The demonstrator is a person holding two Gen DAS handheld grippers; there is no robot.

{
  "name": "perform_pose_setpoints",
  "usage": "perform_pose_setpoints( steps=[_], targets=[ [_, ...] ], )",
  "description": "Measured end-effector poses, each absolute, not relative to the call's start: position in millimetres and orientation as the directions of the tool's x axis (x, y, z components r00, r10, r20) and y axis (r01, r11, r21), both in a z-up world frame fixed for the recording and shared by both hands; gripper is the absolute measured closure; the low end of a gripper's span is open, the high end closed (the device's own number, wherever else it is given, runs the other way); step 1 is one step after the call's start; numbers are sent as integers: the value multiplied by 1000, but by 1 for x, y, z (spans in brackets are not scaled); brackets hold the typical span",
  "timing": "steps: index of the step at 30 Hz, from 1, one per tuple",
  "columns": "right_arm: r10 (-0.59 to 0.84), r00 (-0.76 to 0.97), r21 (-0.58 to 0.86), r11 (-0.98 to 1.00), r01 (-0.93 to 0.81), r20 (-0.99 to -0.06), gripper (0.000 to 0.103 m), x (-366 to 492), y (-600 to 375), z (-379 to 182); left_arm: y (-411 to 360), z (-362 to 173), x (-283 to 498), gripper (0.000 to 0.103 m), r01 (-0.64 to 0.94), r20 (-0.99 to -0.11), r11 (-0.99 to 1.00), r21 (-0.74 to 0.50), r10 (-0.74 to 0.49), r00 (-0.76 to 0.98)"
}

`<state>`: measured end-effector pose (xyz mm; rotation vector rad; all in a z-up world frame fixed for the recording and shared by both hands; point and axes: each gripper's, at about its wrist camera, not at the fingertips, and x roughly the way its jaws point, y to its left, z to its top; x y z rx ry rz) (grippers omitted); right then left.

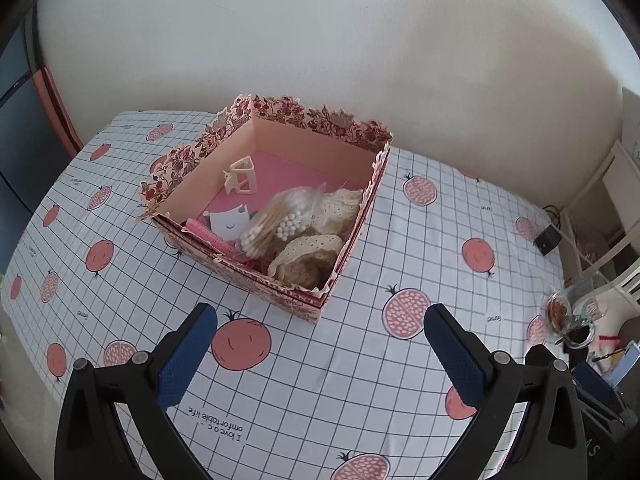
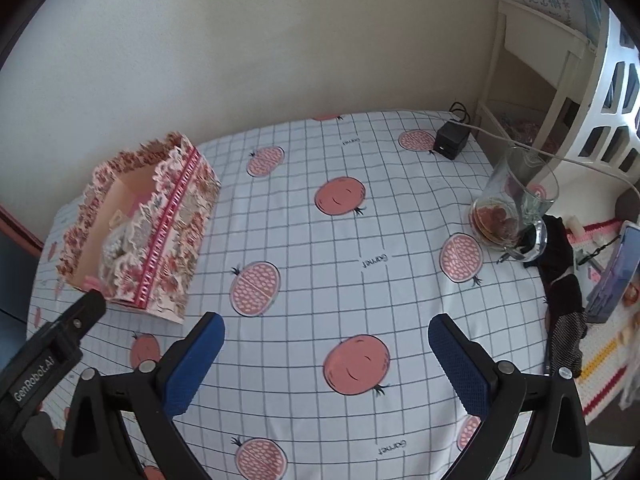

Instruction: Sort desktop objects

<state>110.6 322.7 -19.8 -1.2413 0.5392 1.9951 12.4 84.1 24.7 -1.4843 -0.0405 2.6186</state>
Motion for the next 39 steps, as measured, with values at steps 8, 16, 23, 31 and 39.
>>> perform_pose_setpoints(
  steps=[8, 16, 23, 31, 39],
  targets=[
    [345, -300, -25, -692, -721, -890, 0, 105, 313, -14, 86, 15, 13, 0, -123, -879, -991, -44, 97, -466],
    [287, -334, 22, -729, -684, -898, 0, 89, 297, -15, 76, 19, 13, 0, -156, -866, -987, -34, 107, -489],
    [274, -339, 28, -739, -673, -900, 0, 80, 288, -16, 65, 22, 12, 0, -178, -840, -984, -15, 109, -531],
    [293, -353, 13, -754, -657, -889, 0, 69, 275, -8, 48, 26, 10, 0, -187, -815, -980, -65, 160, -557],
    [301, -349, -7, -766, -643, -888, 0, 58, 263, -7, 35, 24, 7, 0, -173, -816, -982, -73, 158, -556]
  ],
)
